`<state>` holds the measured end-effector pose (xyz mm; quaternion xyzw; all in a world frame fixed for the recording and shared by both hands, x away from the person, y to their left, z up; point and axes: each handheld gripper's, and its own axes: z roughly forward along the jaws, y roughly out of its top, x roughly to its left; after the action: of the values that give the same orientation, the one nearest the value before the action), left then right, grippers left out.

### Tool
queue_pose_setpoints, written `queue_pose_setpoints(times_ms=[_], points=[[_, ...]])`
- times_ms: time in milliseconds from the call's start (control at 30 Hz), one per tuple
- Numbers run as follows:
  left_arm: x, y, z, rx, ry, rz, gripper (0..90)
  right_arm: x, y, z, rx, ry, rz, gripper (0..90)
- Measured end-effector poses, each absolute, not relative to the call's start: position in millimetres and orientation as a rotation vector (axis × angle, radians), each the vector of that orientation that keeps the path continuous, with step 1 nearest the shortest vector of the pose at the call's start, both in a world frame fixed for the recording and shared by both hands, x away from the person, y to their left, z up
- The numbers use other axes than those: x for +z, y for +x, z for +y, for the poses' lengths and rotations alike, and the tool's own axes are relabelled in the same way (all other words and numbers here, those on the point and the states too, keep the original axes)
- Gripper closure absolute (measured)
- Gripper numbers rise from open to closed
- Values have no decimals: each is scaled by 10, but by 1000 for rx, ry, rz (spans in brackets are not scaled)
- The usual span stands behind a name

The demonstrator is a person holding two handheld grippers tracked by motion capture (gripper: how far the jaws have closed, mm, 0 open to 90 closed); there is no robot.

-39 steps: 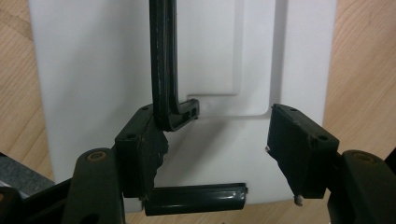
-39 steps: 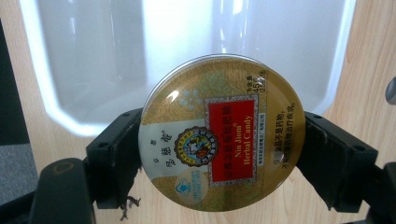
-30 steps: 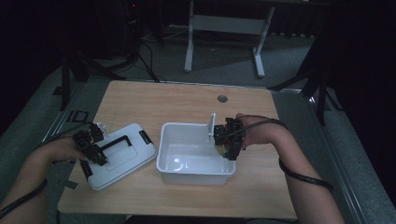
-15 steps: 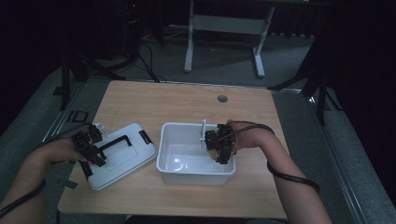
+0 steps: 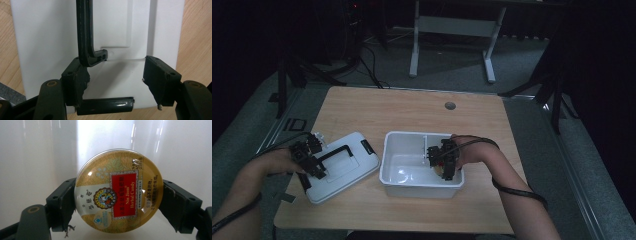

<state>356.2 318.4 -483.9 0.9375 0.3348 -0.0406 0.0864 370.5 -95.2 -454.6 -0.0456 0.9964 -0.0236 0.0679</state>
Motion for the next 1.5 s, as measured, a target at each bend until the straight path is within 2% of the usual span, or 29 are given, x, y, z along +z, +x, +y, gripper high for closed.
queue_pose_setpoints(times_ms=[500, 1067, 1233, 1500], points=[[-4868, 3566, 3189, -129, 2798, 997, 357, -4856, 3755, -875, -218, -135, 3021, 201], [-4883, 3560, 3164, -128, 2809, 985, 357, -4915, 3792, -857, -249, -83, 3068, 179], [-4877, 3562, 3167, -127, 2809, 983, 357, -4892, 3797, -861, -237, -69, 3063, 151], [-4854, 3554, 3163, -119, 2810, 984, 357, -4649, 3790, -898, -141, -43, 3040, 133]])
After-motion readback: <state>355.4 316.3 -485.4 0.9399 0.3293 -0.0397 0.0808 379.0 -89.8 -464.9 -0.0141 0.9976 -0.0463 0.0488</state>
